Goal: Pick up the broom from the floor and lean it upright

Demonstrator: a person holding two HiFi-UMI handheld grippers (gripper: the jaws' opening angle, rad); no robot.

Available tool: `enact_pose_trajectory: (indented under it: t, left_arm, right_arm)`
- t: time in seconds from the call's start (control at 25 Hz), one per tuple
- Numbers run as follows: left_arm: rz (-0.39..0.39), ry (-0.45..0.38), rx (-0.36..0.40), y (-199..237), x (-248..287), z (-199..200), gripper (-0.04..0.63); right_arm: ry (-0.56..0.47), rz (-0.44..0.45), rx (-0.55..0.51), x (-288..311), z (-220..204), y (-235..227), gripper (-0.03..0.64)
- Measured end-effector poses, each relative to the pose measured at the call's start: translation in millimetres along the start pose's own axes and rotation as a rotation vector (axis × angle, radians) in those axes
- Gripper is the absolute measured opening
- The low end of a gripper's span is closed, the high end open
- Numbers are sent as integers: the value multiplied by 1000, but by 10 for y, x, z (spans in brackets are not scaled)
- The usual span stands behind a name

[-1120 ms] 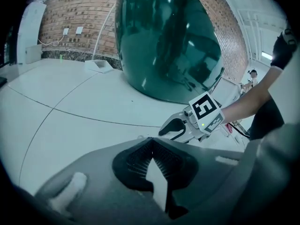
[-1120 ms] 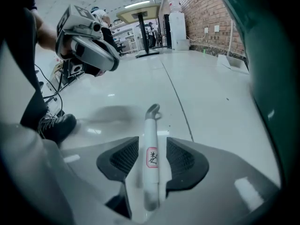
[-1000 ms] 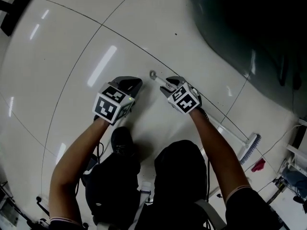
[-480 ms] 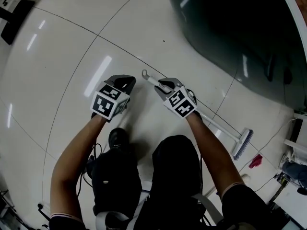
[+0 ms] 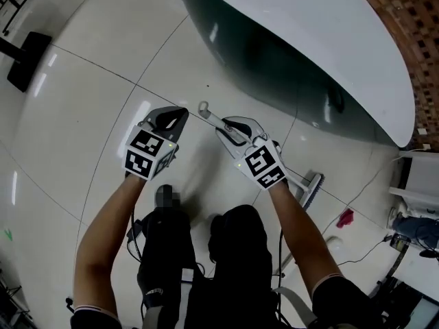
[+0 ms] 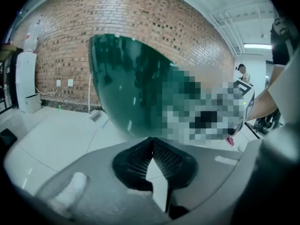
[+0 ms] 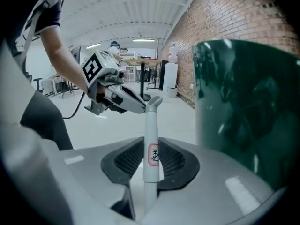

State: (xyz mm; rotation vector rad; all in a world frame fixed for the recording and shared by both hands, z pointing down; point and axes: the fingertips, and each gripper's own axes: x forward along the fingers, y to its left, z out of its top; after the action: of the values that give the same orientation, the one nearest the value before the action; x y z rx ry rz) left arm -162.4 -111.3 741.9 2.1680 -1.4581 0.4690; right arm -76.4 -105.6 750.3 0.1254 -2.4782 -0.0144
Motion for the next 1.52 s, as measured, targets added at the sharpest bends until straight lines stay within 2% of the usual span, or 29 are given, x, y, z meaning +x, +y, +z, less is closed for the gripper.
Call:
enact_pose_trajectory:
  t: [0.12,0.24,0.52,0.64,0.8,0.92,1.24,1.52]
  left_arm:
    - [-52,-19,50,-300,-218,524,0]
    - [-80,12,109,-640,-404,945,0]
    - [-143,29,195,-1644,-774,1871,0]
    - [-174,36,213,-2113,-930,2194,0]
    - [-226,54,321,-2644,-1030,2608,1]
    - [-283,60,367,-3019,-1018,2804,1]
    - [-443,23,339,-3790,-732,3238,1]
    - [-548,9,338,-4051,-312,3460,0]
  right_arm:
    - [-16,-44,8,-593,445,-77,94]
    - [-34,-95,33,-1214,777,-181,94]
    - [-20,-249,78,-2610,1139,-423,90]
    - [1,-316,105,-3216,1150,-455,87]
    - [2,-423,177,-4013,1106,-604,87]
    - [-6,-512,234,-4532,1012,-724,87]
    - [-37,-713,415,-5387,808,-992,89]
    - [-41,-814,555,-5729,672,-1263,94]
